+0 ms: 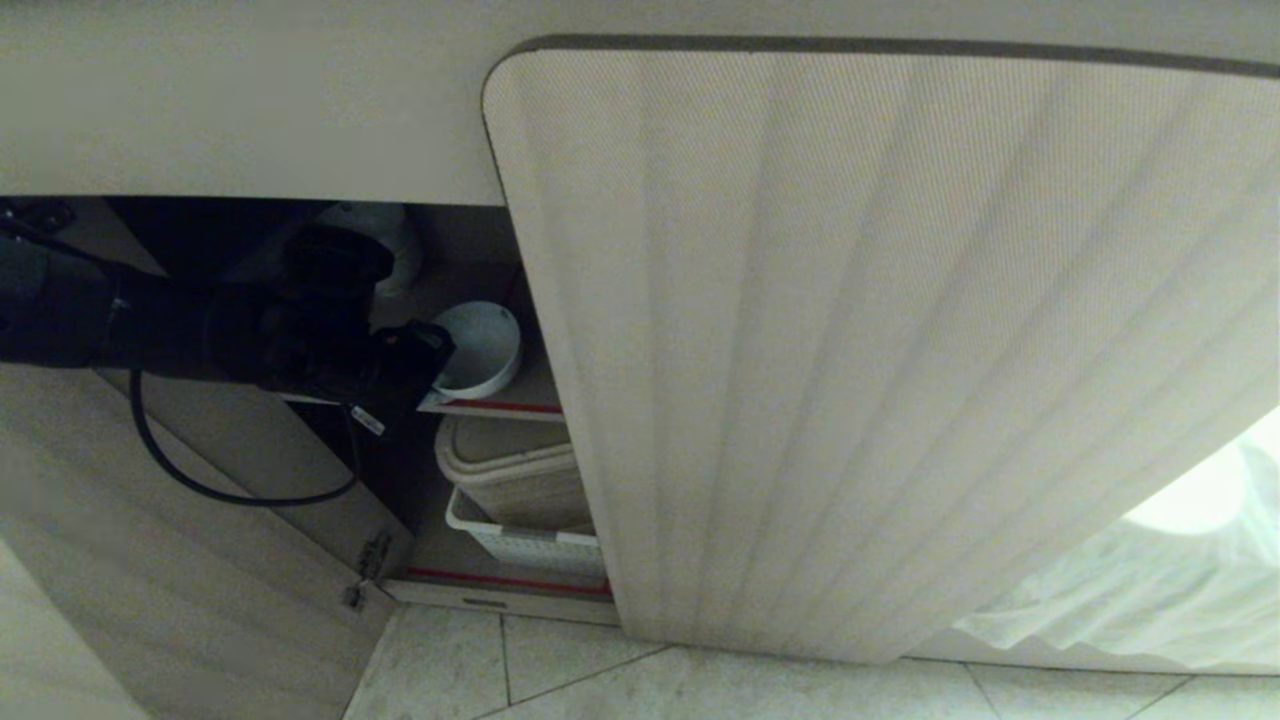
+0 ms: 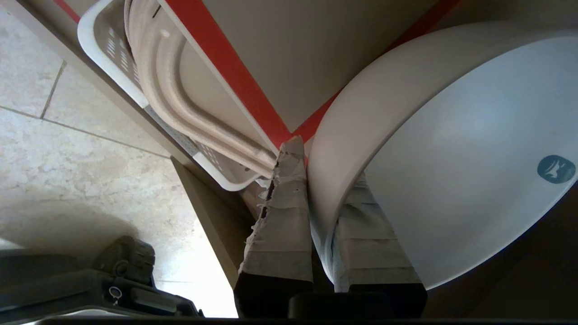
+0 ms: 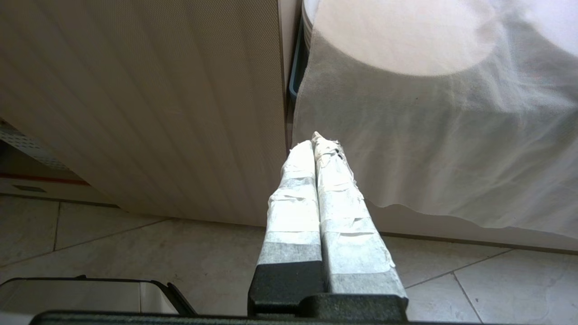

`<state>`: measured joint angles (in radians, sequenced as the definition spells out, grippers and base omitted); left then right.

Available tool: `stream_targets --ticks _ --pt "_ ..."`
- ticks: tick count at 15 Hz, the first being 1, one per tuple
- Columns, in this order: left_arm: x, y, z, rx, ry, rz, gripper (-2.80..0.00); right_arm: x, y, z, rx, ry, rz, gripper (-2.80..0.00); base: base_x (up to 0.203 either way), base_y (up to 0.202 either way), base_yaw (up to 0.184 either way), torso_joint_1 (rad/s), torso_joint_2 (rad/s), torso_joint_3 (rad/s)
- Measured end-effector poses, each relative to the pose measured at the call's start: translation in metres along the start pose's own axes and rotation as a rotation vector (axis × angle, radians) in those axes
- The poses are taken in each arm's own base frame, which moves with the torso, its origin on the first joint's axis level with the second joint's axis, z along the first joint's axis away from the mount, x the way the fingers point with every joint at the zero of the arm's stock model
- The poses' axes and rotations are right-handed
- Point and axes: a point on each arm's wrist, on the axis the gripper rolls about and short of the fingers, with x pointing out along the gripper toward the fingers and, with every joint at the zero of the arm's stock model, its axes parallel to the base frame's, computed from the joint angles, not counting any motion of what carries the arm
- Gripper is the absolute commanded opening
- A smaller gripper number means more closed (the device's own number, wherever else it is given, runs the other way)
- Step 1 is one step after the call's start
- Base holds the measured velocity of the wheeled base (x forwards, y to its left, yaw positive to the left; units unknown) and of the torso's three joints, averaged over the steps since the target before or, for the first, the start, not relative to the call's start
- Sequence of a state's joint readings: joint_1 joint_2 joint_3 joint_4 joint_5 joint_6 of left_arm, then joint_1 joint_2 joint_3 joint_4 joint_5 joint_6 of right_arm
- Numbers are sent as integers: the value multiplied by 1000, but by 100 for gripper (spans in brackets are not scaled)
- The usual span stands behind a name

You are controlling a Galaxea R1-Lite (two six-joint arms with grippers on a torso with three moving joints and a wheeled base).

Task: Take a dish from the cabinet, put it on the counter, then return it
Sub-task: Put it back into the cabinet

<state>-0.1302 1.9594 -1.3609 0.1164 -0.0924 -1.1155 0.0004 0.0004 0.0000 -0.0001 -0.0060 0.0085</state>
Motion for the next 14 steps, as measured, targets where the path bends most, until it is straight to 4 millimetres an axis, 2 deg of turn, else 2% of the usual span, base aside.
stream_targets --ticks 5,6,7,14 --pt "0 -1 0 -1 -4 -3 -280 0 0 0 0 0 1 -280 0 0 0 0 0 0" --pt "-1 -1 0 -1 -5 -3 -6 0 0 0 -1 0 0 -280 0 0 0 0 0 0" --pt "-1 -1 0 -1 -7 -3 0 0 0 0 0 0 0 -280 0 0 0 0 0 0" --pt "-3 -7 0 13 -27 -43 0 0 0 0 0 0 0 -280 0 0 0 0 0 0"
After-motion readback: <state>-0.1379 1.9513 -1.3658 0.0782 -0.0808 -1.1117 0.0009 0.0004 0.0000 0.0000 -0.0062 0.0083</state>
